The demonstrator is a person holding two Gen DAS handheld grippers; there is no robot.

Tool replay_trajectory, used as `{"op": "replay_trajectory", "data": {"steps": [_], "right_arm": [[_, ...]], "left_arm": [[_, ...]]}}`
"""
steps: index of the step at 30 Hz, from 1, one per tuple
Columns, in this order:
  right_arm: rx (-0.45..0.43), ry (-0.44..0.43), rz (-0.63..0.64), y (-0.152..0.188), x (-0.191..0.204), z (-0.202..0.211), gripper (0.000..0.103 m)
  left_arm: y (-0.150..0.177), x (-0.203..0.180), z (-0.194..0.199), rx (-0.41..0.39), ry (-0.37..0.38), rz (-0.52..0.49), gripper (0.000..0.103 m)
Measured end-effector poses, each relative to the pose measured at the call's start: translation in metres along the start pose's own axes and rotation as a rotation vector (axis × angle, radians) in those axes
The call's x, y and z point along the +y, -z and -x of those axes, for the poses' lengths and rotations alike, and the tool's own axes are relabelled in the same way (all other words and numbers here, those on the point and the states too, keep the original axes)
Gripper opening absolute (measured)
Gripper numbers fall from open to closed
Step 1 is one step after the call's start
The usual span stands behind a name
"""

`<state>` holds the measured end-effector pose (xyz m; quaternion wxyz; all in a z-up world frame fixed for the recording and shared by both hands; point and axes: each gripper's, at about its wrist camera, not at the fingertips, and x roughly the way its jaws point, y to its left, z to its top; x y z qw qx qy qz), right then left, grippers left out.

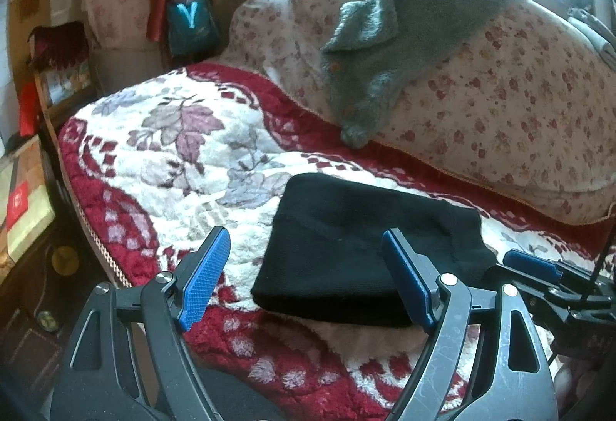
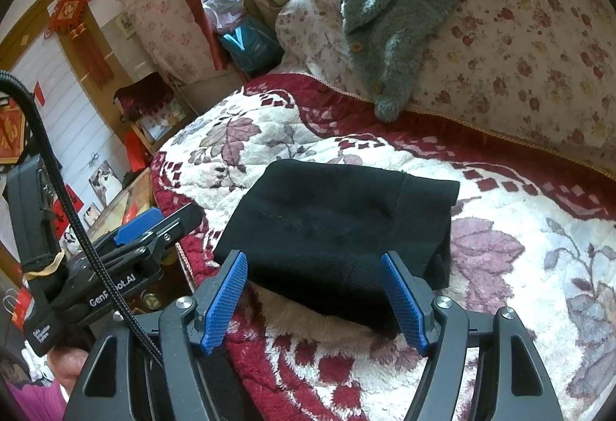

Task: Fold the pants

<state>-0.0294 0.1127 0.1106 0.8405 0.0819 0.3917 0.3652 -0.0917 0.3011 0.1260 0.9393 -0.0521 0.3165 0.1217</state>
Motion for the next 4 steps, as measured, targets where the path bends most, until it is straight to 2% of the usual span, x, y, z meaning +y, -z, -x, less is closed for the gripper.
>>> {"op": "replay_trajectory", "data": {"steps": [4], "right_arm": [[-0.023, 0.013, -0.005, 0.004, -0.008, 0.015, 0.069]], "left_arm": [[-0.006, -0.016, 0.002, 0.014, 0.041, -0.002, 0.082]]}}
